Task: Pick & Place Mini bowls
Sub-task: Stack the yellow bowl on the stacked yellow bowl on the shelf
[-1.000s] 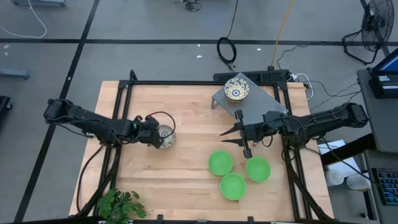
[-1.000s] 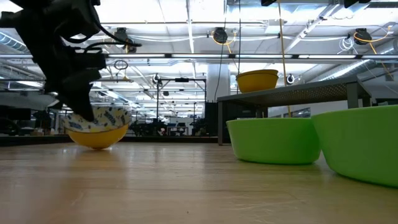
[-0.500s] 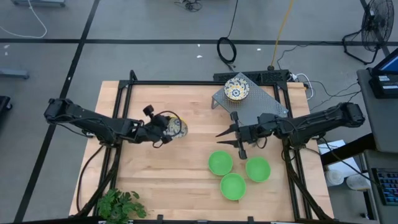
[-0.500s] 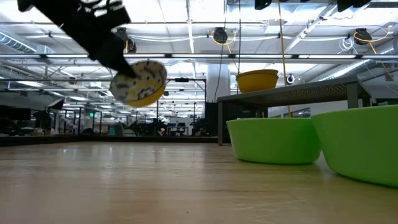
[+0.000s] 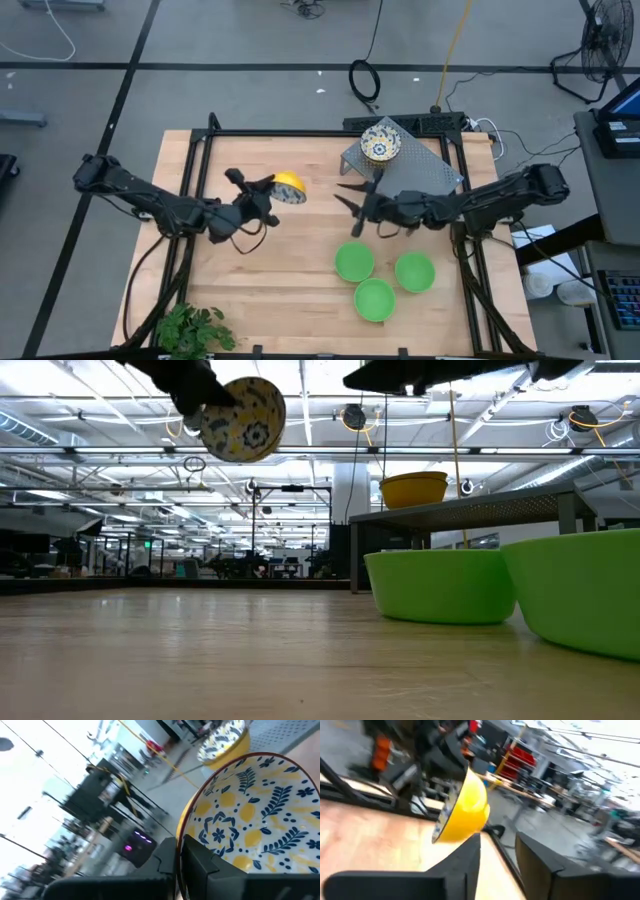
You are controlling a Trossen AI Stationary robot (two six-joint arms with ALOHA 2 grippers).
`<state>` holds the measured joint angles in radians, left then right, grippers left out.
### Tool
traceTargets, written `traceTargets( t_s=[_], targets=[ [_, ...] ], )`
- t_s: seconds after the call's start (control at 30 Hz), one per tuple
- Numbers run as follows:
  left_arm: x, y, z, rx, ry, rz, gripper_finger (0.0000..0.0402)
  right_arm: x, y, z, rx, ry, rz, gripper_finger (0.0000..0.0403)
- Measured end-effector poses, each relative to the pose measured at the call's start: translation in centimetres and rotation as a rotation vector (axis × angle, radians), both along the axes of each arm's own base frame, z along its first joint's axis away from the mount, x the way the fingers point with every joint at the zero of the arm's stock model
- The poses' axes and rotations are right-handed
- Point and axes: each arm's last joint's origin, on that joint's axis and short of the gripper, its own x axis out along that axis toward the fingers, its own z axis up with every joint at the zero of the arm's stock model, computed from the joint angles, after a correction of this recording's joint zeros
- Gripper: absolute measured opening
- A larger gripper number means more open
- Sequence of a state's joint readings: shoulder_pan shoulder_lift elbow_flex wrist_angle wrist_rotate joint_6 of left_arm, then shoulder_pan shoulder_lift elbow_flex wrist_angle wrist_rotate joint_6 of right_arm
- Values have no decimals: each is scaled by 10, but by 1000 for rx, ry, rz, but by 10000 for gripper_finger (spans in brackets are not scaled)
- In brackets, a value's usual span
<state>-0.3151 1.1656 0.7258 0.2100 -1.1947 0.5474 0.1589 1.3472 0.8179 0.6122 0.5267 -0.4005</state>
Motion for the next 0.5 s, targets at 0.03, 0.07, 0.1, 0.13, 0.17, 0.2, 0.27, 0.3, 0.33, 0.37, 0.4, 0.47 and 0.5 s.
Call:
traceTargets(
  t_s=[0.03, 0.07, 0.1, 0.13, 0.17, 0.2, 0.27, 0.3, 0.33, 0.37, 0.4, 0.47, 0.5],
  targets=[
    [0, -1, 2, 21, 4, 8, 16, 5, 3, 0, -8, 14, -19, 124],
    [0, -2, 5, 38, 6, 15, 16, 9, 6, -1, -11, 27, -35, 137],
    [0, -2, 6, 51, 10, 17, 16, 14, 9, 0, -11, 35, -50, 151],
    [0, -2, 8, 63, 14, 16, 16, 20, 12, 0, -5, 36, -64, 165],
    [0, -2, 9, 73, 22, 15, 16, 26, 15, 1, 6, 30, -78, 179],
    [0, -2, 9, 81, 27, 15, 16, 32, 19, 2, 19, 22, -84, 193],
    [1, -1, 10, 89, 30, 17, 16, 43, 25, 1, 43, 17, -99, 218],
    [1, -1, 11, 90, 30, 15, 16, 48, 27, 1, 54, 14, -101, 228],
    [1, -1, 11, 92, 34, 10, 16, 52, 29, -1, 60, 15, -109, 236],
    [1, -1, 10, 97, 41, -1, 16, 56, 31, -4, 66, 22, -110, 243],
    [1, -2, 10, 98, 42, -11, 16, 61, 32, -6, 72, 25, -109, 248],
    [1, -2, 10, 99, 44, -15, 16, 68, 33, -11, 69, 39, -110, 253],
    [1, -2, 10, 99, 44, -16, 16, 73, 34, -12, 68, 42, -111, 255]
  ],
)
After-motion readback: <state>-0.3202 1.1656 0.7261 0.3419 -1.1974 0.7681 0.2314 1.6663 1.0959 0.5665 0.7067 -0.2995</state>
